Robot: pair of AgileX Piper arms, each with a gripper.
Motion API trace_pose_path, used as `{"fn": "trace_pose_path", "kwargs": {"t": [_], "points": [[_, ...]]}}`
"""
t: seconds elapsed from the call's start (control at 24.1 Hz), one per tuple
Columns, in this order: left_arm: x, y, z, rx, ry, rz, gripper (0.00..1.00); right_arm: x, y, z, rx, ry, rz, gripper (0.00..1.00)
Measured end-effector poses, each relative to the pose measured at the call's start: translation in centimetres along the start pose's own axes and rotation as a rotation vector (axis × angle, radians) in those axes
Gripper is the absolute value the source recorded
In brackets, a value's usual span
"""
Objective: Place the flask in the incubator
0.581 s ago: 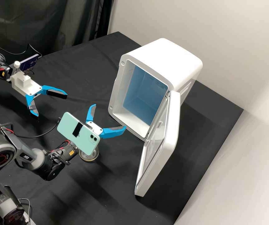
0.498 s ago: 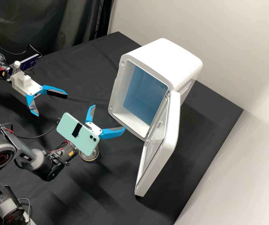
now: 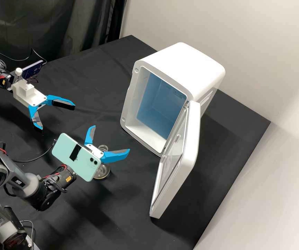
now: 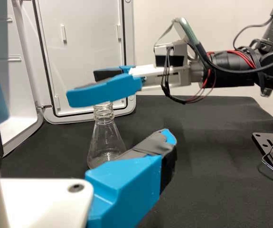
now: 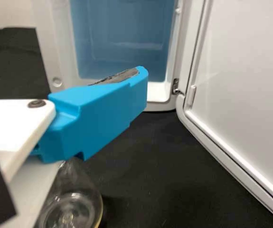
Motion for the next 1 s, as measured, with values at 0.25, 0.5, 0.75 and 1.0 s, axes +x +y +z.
{"fn": "trace_pose_path", "kwargs": {"t": [0.25,0.5,0.75,1.0], "points": [[0.0,0.00,0.0,0.000,0.000,0.000,1.00,0.3,-1.7,0.5,-0.029,-0.027,-0.092,1.00],[0.0,-0.01,0.1,-0.001,-0.001,0.000,1.00,0.6,-2.4,1.5,-0.027,-0.085,-0.122,1.00],[0.0,-0.01,0.1,-0.001,-0.001,0.000,1.00,0.9,-3.0,2.1,-0.032,-0.125,-0.146,1.00],[0.1,-0.03,0.2,-0.001,-0.006,0.000,1.00,1.4,-3.3,3.4,-0.019,-0.184,-0.163,1.00]]}}
